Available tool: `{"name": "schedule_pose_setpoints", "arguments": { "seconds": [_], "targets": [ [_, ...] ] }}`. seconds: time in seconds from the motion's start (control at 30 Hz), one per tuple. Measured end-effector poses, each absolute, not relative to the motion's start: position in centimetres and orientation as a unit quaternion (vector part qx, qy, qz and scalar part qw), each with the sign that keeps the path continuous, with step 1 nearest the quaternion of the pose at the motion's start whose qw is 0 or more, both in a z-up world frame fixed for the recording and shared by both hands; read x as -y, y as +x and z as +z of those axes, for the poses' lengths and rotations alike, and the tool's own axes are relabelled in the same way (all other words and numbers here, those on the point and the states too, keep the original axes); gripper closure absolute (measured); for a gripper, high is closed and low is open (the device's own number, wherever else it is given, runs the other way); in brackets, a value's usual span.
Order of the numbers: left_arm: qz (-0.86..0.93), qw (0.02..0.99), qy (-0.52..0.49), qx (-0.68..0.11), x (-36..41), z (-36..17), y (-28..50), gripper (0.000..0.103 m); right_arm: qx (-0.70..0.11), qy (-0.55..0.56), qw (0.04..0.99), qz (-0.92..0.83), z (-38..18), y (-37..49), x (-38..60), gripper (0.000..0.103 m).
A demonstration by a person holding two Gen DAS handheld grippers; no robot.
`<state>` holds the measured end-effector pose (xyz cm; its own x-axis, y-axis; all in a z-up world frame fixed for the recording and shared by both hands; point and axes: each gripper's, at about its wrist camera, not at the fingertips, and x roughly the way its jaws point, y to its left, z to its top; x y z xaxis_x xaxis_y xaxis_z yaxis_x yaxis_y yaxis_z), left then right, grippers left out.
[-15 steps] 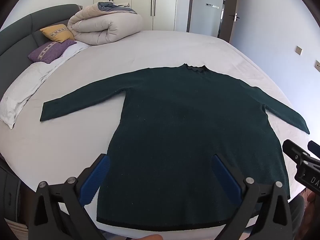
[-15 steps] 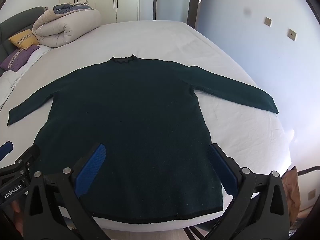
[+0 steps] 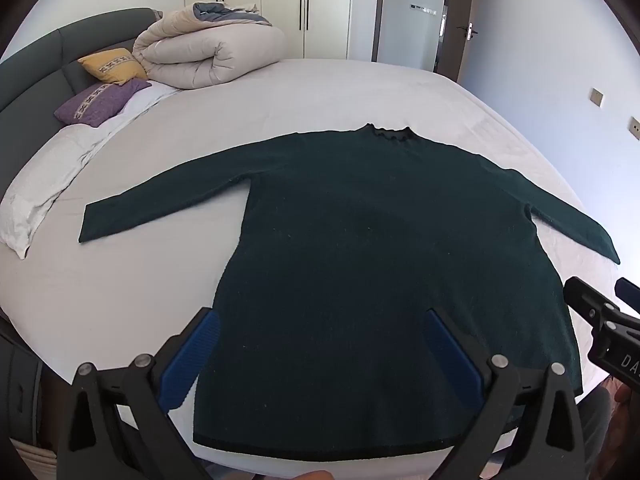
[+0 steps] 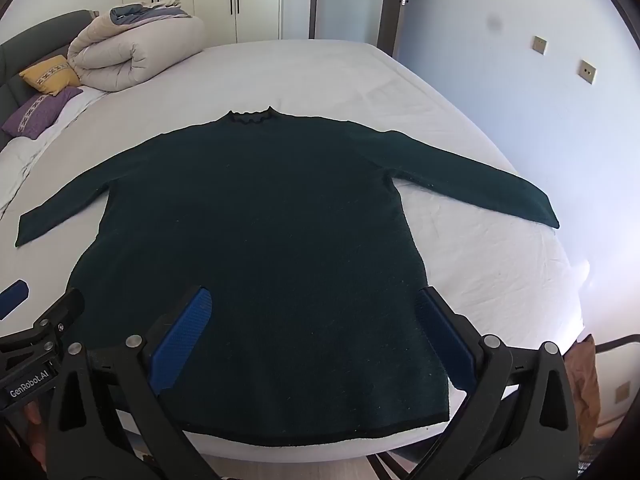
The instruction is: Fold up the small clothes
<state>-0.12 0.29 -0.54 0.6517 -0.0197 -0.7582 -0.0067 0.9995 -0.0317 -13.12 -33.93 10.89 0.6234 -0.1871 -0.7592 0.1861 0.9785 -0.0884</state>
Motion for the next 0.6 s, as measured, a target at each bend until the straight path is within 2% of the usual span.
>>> {"name": "schedule_pose_setpoints", "arguments": {
  "seconds": [0.6],
  "targets": [
    [-0.005, 0.907, -0.016, -0.42, -0.52, -1.21, -0.43, 0.0, -0.424, -0.003, 0.9, -0.102, 10.63, -13.17, 33.85, 0.0]
  ]
}}
